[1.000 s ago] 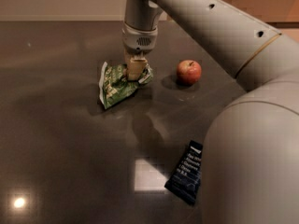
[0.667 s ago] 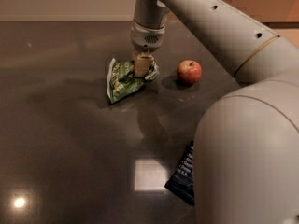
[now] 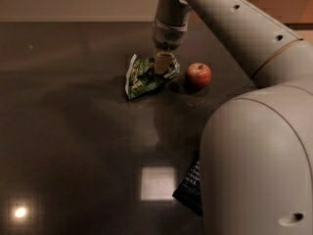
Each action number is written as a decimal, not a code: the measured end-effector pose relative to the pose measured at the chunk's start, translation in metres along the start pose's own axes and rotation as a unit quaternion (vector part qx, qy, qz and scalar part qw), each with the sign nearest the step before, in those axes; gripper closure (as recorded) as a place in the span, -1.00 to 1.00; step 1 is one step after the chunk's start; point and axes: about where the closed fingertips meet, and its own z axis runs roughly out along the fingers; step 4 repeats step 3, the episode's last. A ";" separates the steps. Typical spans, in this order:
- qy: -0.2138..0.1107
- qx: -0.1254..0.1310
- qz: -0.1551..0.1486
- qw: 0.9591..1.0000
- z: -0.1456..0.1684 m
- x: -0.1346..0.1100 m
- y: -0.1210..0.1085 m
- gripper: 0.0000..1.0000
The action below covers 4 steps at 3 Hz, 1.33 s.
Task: Move green jalapeno chip bag near apple
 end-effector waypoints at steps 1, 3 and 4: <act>-0.006 0.006 0.017 1.000 -0.001 0.009 -0.002 -0.76; -0.014 0.021 0.016 1.000 0.005 0.004 -0.013 -1.00; -0.014 0.021 0.016 1.000 0.005 0.004 -0.013 -1.00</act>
Offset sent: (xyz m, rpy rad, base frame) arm 0.0032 -0.0081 -0.0004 0.0134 -0.0035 -0.0311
